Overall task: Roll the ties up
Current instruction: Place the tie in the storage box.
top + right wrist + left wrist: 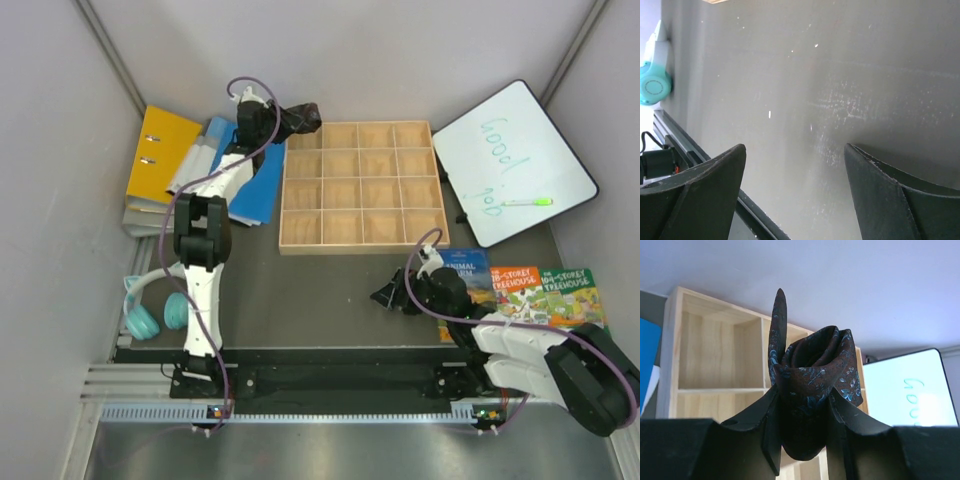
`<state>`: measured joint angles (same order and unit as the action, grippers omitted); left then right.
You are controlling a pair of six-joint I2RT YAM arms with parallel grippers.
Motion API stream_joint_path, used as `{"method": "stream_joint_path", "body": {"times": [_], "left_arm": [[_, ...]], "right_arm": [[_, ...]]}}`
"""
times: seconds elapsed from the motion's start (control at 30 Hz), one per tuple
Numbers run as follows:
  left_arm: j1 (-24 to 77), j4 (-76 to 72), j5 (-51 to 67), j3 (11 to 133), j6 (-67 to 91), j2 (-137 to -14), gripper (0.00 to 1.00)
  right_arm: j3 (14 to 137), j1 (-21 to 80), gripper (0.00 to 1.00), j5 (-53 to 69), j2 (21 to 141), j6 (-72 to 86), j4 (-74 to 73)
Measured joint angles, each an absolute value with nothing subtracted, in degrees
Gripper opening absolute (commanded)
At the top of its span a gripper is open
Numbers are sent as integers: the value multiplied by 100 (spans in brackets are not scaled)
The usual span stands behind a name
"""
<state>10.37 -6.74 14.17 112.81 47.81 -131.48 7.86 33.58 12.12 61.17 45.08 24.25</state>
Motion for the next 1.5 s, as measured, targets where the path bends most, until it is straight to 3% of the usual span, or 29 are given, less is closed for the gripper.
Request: {"method": "stream_joint_path", "body": {"times": [0.4,0.63,0.77,0.83,0.9,0.97,1.0,1.03,1.5], "left_arm": [[980,-1588,1039,11944,5457,-14656,0],[993,-1503,648,12154,5540,-14868,0],[993,-1417,489,12258,5548,-14868,5],[991,-1363,489,12307,5561,-14879,20],[991,-1286,495,12366,5566,-14905,27],[991,-1238,513,12407,5588,-14945,57],[993,-1199,534,12411,5610,-14960,82],[991,-1157,563,12416,5614,-14969,99],[864,-832,1024,12680,6189,-14971,99]], "right_arm": [[412,3358,80,1164,5747,4582,2707],[412,3358,80,1153,5749,4619,2714],[412,3358,80,1144,5749,4626,2716],[412,3358,80,1138,5749,4630,2718],[412,3358,80,1125,5749,4630,2720],[412,3358,80,1103,5747,4630,2722],[412,3358,80,1096,5747,4630,2722],[412,3358,80,1085,5747,4630,2722],[410,3358,80,1026,5747,4630,2729]]}}
